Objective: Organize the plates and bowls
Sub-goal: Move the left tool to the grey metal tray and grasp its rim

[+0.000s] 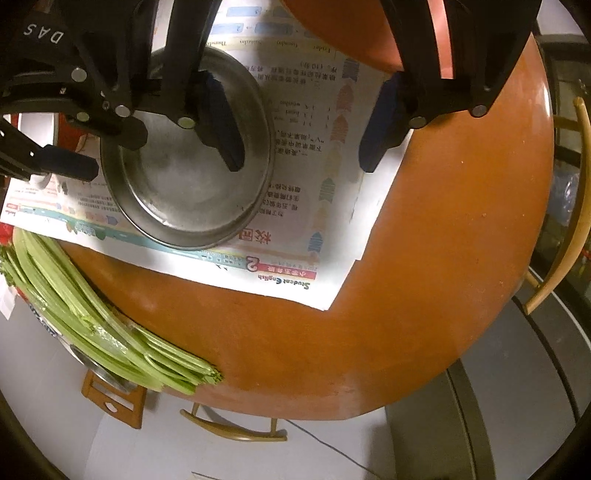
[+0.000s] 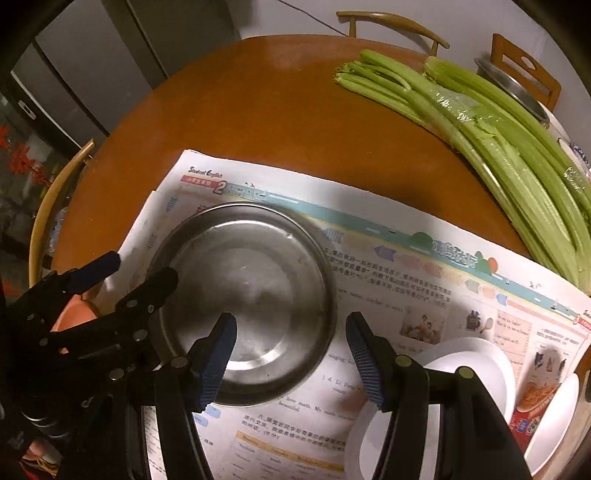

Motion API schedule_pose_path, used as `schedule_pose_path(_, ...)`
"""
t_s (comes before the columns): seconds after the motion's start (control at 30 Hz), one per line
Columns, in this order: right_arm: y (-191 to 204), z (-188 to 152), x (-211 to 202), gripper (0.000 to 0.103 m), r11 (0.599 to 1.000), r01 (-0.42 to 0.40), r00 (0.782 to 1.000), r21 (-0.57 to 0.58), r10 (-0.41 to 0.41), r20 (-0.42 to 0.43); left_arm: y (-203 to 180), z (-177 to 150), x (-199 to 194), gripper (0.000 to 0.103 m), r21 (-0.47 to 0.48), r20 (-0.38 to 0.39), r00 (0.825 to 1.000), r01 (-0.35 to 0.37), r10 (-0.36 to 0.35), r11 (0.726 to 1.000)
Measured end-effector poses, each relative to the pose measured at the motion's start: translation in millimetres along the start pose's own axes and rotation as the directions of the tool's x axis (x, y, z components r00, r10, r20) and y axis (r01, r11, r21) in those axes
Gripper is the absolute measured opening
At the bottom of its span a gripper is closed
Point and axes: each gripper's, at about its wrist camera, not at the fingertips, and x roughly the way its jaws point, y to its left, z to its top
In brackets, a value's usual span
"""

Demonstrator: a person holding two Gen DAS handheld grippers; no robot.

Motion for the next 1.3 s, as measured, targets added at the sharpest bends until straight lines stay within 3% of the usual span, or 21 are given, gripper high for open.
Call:
schedule_pose_path(0.1,0.9,0.4,2.5,0.06,1.0,0.002,1.0,-0.01,-0.002,0.001,2.9,-0.4,6.7,0.045,-0.02,-0.033,0.999,-0.002,0.002,1.0)
schedule_pose_path(0.43,13.5,4.5,11.8,0.059,0.997,0.045,0.999,-0.057,-0.046,-0.021,-0.5,-0.7,11.6,0.04,-0.029,-0.029,1.0,-0.011,0.01,1.0)
schedule_pose_path(0.57,14.9,7.6,14.6,0.055,0.998,0.048,0.998,-0.049,-0.049,-0.027,-3.0,-1.6,12.1,0.031,-0.018,-0.028,1.0,0.003,-0.003,1.0)
schedule_pose_path(0.77,5.5,14.8,17.4,0.028,0.998,0.057,0.998,-0.004,-0.057,-0.032,-5.7,0.8,8.4,0.011,0.005,-0.031,0.999,0.011,-0.01,1.0)
schedule_pose_path(0.83,4.2,15.5,19.2,0.015,0.997,0.073,0.997,-0.007,-0.073,-0.038,-10.9,0.9,8.1,0.007,0.029,-0.027,1.0,-0.007,0.008,1.0)
schedule_pose_path(0.9,4.6,15.1,20.4,0.007,0.994,0.105,0.994,-0.029,-0.106,-0.04,-14.0,0.3,7.7,0.006,0.04,-0.026,0.999,-0.022,0.023,0.999)
schedule_pose_path(1.3,-5.5,10.8,18.4,0.007,0.999,0.049,0.998,0.01,-0.048,-0.049,-1.9,2.1,3.2,0.005,-0.002,-0.029,1.0,0.005,-0.005,1.0)
